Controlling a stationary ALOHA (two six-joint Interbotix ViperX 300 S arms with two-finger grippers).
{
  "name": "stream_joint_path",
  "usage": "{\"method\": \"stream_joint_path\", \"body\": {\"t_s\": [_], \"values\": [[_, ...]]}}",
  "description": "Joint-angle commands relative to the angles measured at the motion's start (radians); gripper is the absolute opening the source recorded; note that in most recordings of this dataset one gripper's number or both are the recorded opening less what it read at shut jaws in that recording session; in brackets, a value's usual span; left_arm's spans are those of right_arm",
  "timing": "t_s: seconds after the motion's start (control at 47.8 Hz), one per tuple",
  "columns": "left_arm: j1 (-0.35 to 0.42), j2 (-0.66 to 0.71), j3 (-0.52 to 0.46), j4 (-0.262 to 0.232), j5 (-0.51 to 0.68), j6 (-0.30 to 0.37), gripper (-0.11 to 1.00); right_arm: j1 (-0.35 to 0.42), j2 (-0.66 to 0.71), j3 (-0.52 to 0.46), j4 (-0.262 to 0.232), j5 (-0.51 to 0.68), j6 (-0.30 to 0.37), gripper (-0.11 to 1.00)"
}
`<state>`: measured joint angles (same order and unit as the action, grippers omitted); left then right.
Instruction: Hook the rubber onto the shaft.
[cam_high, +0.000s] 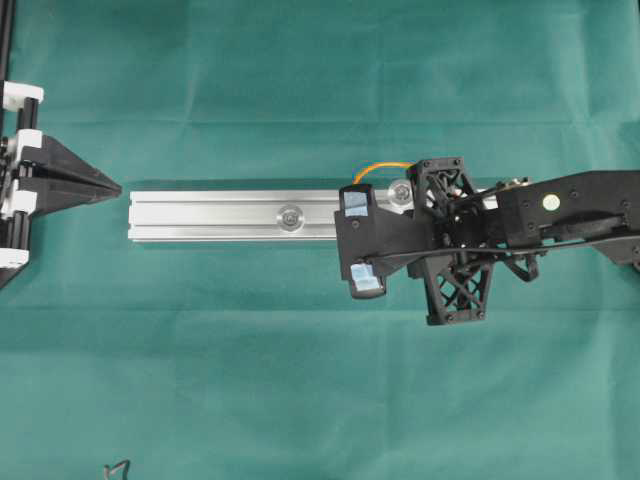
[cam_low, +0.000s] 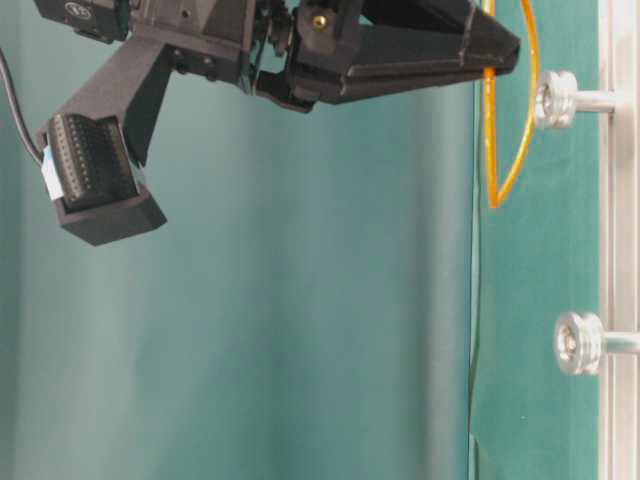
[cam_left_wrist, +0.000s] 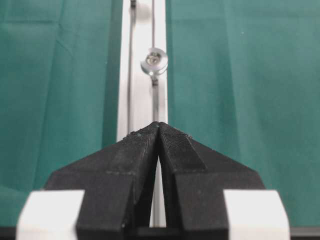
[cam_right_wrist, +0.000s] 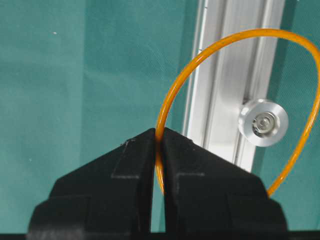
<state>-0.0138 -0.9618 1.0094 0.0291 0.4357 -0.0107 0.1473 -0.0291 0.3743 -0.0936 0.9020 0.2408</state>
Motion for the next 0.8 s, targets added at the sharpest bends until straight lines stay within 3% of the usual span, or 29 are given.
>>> {"method": "stream_joint_path", "body": {"t_s": [0.0,0.775], "values": [[-0.003,0.008,-0.032,0.003,-0.006,0.002,0.0,0.009,-0.011,-0.02,0.005,-0.009,0.002,0.07],[-0.003,0.008,-0.031,0.002,-0.006,0.0,0.0,0.087,0.017,-0.06,0.008,-0.006,0.005,0.07]]}}
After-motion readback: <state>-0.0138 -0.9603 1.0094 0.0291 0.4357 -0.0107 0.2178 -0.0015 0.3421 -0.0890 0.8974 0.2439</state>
